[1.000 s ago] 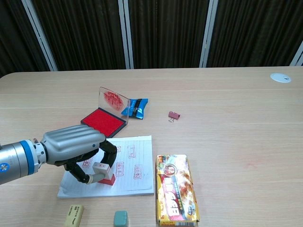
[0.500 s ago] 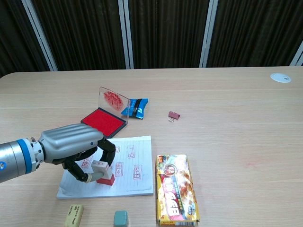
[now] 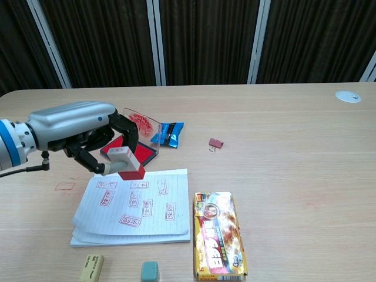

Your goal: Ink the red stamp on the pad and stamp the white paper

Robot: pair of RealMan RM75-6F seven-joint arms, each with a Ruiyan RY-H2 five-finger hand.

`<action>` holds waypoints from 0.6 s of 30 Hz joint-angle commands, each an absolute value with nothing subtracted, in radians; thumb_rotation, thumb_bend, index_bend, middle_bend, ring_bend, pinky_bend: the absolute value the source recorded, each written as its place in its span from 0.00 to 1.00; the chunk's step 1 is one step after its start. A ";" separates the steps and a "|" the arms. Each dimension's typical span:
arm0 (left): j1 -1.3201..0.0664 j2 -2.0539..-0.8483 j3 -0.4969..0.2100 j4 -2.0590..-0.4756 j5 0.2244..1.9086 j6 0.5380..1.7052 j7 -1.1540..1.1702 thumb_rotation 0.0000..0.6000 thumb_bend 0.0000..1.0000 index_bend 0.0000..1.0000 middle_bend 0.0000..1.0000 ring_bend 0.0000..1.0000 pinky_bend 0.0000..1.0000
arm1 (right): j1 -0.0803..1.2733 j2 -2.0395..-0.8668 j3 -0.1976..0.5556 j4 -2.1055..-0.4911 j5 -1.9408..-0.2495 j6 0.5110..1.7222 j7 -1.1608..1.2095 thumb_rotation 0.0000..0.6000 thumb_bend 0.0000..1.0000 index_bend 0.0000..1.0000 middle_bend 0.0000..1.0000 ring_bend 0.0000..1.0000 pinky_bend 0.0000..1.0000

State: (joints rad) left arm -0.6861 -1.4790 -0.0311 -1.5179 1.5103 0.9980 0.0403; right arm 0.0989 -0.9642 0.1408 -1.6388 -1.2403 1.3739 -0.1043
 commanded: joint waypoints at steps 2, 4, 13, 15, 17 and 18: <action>-0.676 -1.451 -0.048 -1.518 1.464 0.995 0.043 1.00 0.44 0.60 0.55 0.80 0.84 | 0.098 -0.963 0.141 -1.641 -1.242 1.374 -0.102 1.00 0.00 0.00 0.00 0.00 0.00; -0.671 -1.446 -0.055 -1.495 1.425 0.982 0.048 1.00 0.44 0.60 0.55 0.80 0.84 | 0.098 -0.961 0.140 -1.643 -1.245 1.374 -0.098 1.00 0.00 0.00 0.00 0.00 0.00; -0.654 -1.491 -0.082 -1.269 1.211 0.858 0.041 1.00 0.44 0.59 0.54 0.80 0.84 | 0.096 -0.956 0.136 -1.655 -1.261 1.381 -0.093 1.00 0.00 0.00 0.00 0.00 0.00; -0.651 -1.499 -0.083 -1.232 1.188 0.839 0.039 1.00 0.44 0.59 0.54 0.80 0.84 | 0.096 -0.956 0.135 -1.655 -1.262 1.380 -0.095 1.00 0.00 0.00 0.00 0.00 0.00; -0.653 -1.511 -0.084 -1.199 1.176 0.824 0.037 1.00 0.44 0.59 0.54 0.80 0.84 | 0.097 -0.956 0.135 -1.657 -1.262 1.380 -0.098 1.00 0.00 0.00 0.00 0.00 0.00; -0.653 -1.517 -0.086 -1.183 1.171 0.817 0.035 1.00 0.44 0.59 0.54 0.80 0.84 | 0.097 -0.957 0.134 -1.657 -1.263 1.379 -0.099 1.00 0.00 0.00 0.00 0.00 0.00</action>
